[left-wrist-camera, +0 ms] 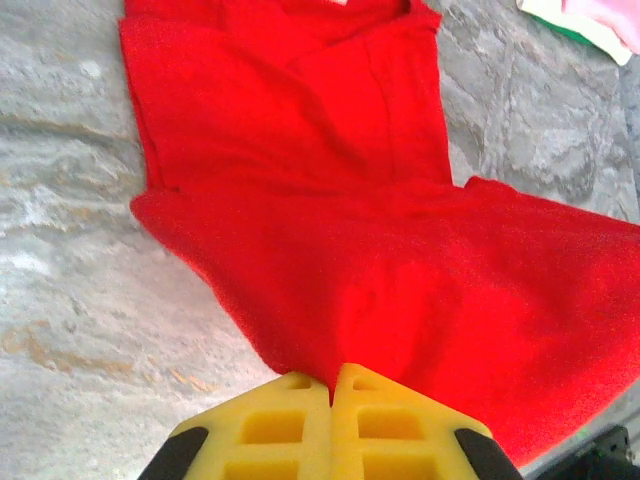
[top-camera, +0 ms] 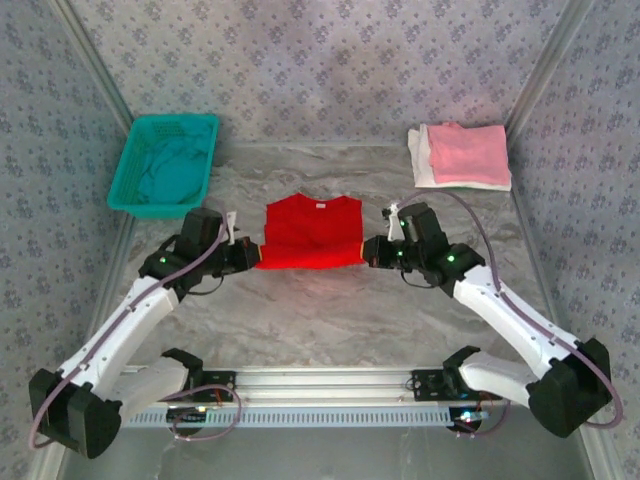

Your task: Fold and stack the t-shirts

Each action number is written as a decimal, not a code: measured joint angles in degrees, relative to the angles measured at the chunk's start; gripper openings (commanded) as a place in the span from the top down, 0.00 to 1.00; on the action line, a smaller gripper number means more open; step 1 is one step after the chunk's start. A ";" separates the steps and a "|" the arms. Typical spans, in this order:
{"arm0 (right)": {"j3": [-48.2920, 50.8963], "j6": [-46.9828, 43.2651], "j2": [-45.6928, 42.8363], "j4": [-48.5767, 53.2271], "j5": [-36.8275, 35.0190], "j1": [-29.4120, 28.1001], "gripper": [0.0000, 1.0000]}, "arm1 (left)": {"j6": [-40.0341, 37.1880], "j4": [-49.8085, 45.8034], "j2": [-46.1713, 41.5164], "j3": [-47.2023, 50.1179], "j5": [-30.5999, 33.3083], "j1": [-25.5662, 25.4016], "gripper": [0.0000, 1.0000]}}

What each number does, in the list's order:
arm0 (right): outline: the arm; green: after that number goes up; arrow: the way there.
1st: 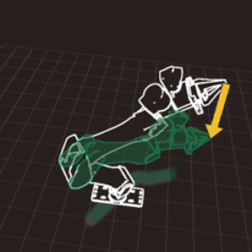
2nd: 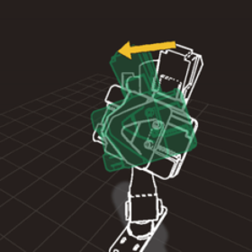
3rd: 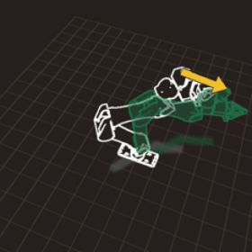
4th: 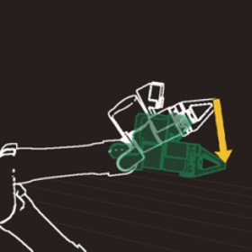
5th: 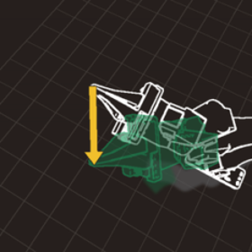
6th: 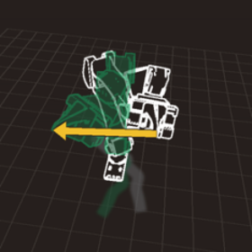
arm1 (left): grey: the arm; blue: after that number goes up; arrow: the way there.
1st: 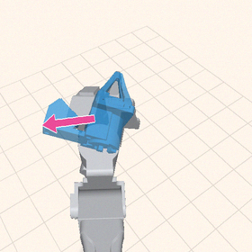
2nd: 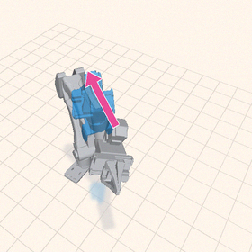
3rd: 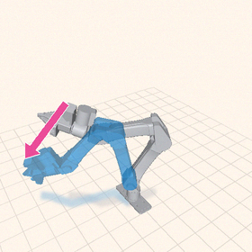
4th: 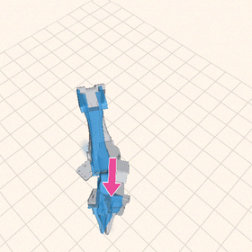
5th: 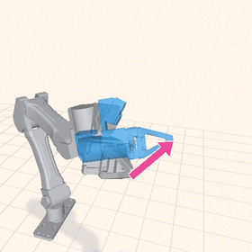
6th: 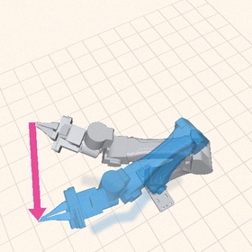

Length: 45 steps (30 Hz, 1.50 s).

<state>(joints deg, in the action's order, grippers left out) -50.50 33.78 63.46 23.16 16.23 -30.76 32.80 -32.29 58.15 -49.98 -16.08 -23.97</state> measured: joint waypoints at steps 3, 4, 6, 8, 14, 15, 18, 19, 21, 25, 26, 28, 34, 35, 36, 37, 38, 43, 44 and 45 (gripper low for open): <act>-1.49 -0.85 1.75 -0.37 -0.48 1.07 1.00 | -1.66 1.31 3.32 -2.67 -0.28 0.39 1.00; -1.86 -0.87 2.51 -0.74 -0.68 1.51 1.00 | -2.21 2.16 4.39 -3.19 -0.48 0.52 1.00; -2.03 -0.87 3.96 -1.57 -0.83 2.29 1.00 | -2.89 3.41 5.99 -3.45 -0.81 0.74 1.00; -1.79 -0.76 5.55 -2.47 -0.85 3.13 1.00 | -3.32 4.55 7.52 -3.45 -1.14 1.40 1.00; -1.31 -0.59 10.23 -6.32 -0.46 5.55 1.00 | -4.28 9.46 12.70 -3.45 -2.67 4.63 1.00; -1.60 -0.61 11.39 -6.75 -0.37 5.88 1.00 | -4.39 10.10 13.64 -3.48 -2.89 5.01 1.00; -3.45 -0.66 15.67 -7.85 0.22 7.02 1.00 | -5.07 11.56 17.79 -4.35 -3.67 6.10 1.00; -4.33 -0.76 17.27 -8.22 0.50 7.50 1.00 | -5.44 11.96 19.58 -5.07 -3.89 6.47 1.00; -6.27 -1.25 20.15 -8.44 0.76 8.22 1.00 | -6.03 12.61 22.36 -6.45 -4.24 7.15 1.00; -10.62 -2.19 25.62 -9.31 1.53 9.14 1.00 | -6.84 13.73 27.04 -9.64 -4.57 8.52 1.00; -11.43 -2.21 26.69 -9.66 1.60 9.38 1.00 | -6.95 14.16 28.24 -10.71 -4.57 8.68 1.00; -12.70 -2.36 28.55 -10.12 1.62 9.86 1.00 | -7.37 14.58 30.27 -12.74 -4.68 8.92 1.00; -16.96 -3.04 34.38 -9.86 2.62 11.34 0.98 | -9.22 14.99 37.05 -18.36 -5.38 9.53 1.00; -18.16 -3.23 35.54 -9.79 2.67 11.56 0.97 | -9.49 15.02 38.12 -19.08 -5.40 9.70 1.00; -19.12 -3.28 36.44 -9.66 2.78 11.72 0.95 | -9.70 14.99 39.01 -19.71 -5.40 9.90 1.00; -20.41 -3.41 37.57 -9.66 2.91 11.91 0.93 | -9.90 15.02 40.11 -20.39 -5.42 10.14 1.00; -21.84 -3.43 38.77 -9.68 3.08 12.07 0.87 | -10.14 15.04 41.29 -21.18 -5.40 10.45 0.89; -30.62 -4.02 46.45 -9.31 3.32 13.25 0.59 | -11.72 14.97 48.98 -28.09 -4.00 12.04 0.52; -32.92 -4.04 48.39 -9.07 3.48 13.66 0.59 | -12.37 14.80 51.01 -30.38 -3.67 12.46 0.51; -34.62 -3.89 49.90 -8.85 3.67 14.03 0.59 | -12.83 14.53 52.74 -32.44 -3.26 12.79 0.51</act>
<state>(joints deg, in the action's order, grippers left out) -85.12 29.89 113.36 14.31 19.90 -16.73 19.97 -17.76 110.89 -82.41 -19.33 -11.18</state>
